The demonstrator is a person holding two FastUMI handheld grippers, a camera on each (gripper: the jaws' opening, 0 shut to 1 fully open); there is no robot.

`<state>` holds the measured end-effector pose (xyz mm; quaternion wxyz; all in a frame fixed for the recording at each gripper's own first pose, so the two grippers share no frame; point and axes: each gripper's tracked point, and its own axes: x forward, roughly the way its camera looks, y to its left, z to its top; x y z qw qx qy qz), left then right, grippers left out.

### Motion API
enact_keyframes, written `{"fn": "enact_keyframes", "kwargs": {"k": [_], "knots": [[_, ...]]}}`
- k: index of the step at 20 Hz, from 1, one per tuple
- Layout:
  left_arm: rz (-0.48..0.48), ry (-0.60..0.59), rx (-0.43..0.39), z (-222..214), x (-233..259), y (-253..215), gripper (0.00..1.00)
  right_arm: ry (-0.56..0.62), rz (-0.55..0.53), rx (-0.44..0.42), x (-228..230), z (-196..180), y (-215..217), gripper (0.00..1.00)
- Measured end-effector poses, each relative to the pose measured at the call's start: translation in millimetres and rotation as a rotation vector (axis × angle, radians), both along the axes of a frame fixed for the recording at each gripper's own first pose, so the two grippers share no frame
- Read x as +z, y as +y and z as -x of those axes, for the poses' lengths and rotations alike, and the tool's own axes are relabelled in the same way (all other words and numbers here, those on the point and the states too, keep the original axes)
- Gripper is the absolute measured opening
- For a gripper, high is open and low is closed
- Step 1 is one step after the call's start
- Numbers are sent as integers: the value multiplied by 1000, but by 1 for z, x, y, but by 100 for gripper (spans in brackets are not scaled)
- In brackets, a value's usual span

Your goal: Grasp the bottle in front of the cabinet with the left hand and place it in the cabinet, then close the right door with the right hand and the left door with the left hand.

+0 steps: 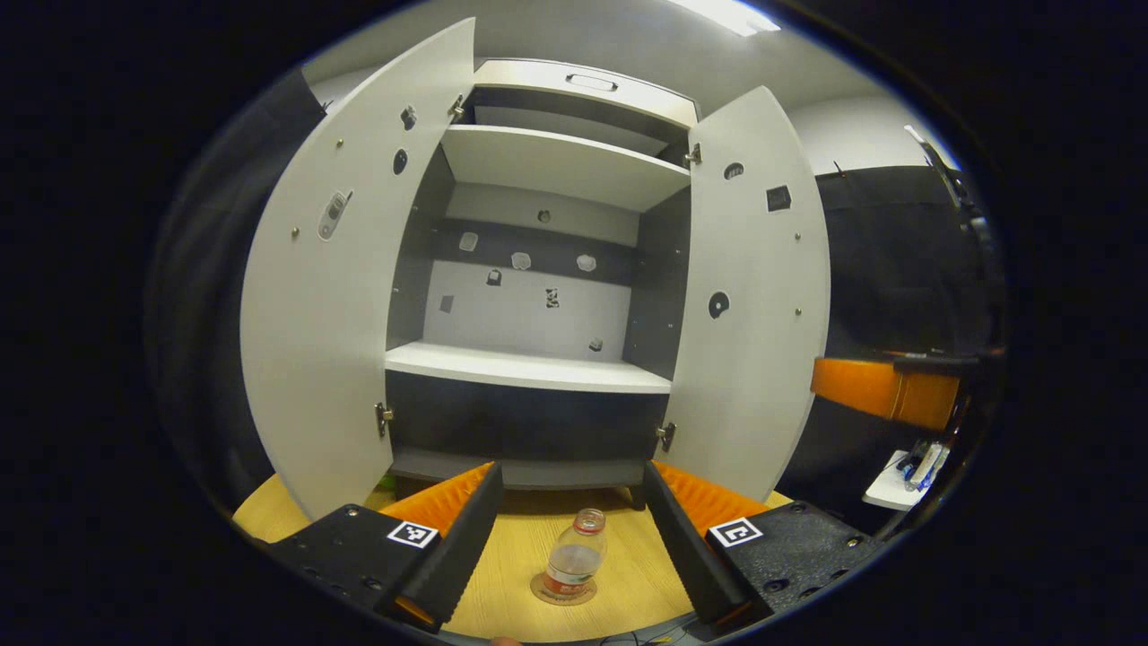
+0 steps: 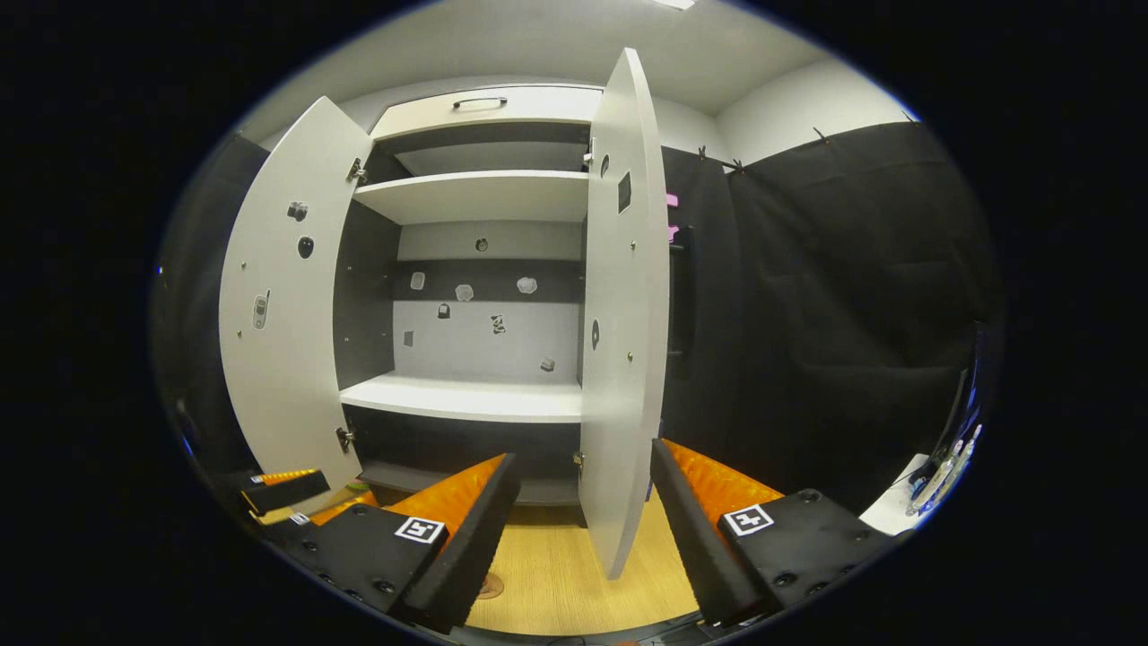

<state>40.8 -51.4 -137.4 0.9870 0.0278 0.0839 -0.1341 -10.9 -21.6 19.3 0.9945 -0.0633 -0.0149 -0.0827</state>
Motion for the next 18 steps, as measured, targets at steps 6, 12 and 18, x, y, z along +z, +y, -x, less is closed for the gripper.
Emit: {"fn": "enact_keyframes", "kwargs": {"k": [6,12,18], "knots": [[-62,165,-5,-12,-90,-2,95,-12,44,-34,6,10,-6,89],[-55,302,14,-13,-147,1,95,-20,32,-97,7,26,-30,89],[-69,419,43,-22,-196,-3,95,-17,42,-148,8,37,-54,97]]}}
